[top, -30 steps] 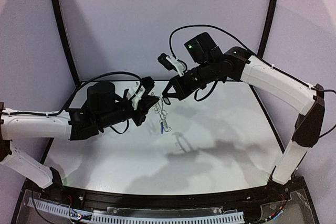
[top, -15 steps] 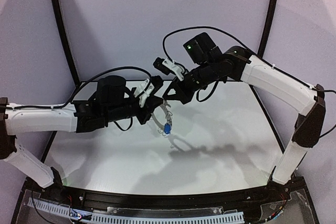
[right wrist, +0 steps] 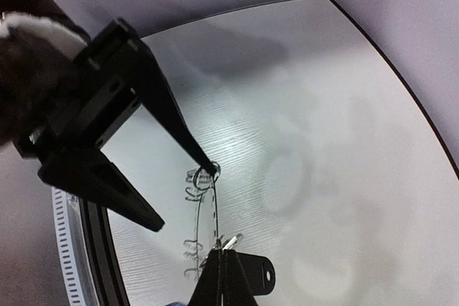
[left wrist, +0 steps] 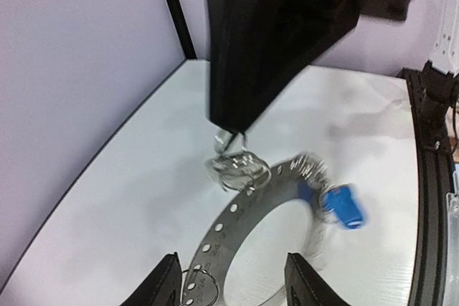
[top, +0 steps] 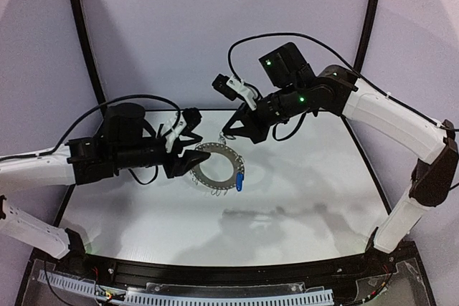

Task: Remove the keys from the keyring

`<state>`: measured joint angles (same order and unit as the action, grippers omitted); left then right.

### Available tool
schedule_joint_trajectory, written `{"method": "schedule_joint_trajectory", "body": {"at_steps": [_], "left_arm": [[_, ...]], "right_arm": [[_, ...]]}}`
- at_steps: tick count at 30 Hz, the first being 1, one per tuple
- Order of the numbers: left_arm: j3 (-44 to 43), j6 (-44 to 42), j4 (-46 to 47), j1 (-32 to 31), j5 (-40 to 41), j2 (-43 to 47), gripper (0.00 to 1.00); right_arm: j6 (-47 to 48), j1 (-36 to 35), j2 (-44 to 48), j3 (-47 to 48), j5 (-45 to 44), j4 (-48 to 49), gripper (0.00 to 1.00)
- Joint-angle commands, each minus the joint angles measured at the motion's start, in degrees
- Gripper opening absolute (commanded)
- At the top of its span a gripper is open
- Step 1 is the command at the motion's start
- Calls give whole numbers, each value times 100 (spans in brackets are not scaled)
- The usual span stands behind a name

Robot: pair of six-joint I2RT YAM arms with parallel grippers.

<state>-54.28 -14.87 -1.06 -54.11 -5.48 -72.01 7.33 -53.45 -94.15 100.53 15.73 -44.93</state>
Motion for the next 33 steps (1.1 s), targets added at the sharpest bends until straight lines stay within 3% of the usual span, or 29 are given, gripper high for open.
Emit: {"method": "schedule_joint_trajectory", "body": {"at_steps": [1,7,11,15,25,33], "left_arm": [[214,-68,-395,32,-67,679,52],[-51,-301,-462,35,66,669,54],[-497,-634,-803,37,-66,132,43],[-778,-705,-854,32,-171,-160,40],[-872,-768,-613,37,-368,-359,37],[-1093,-690,-530,32,-225,-623,27]], "right_arm": [[474,0,265,-284,558,331,0],[636,0,248,-283,610,353,0],[258,1,168,-120,487,437,0],[-159,-7,55,82,248,233,0],[-206,-54,-37,167,-1,146,0],[-282,-67,-254,458,-129,-121,0]]}}
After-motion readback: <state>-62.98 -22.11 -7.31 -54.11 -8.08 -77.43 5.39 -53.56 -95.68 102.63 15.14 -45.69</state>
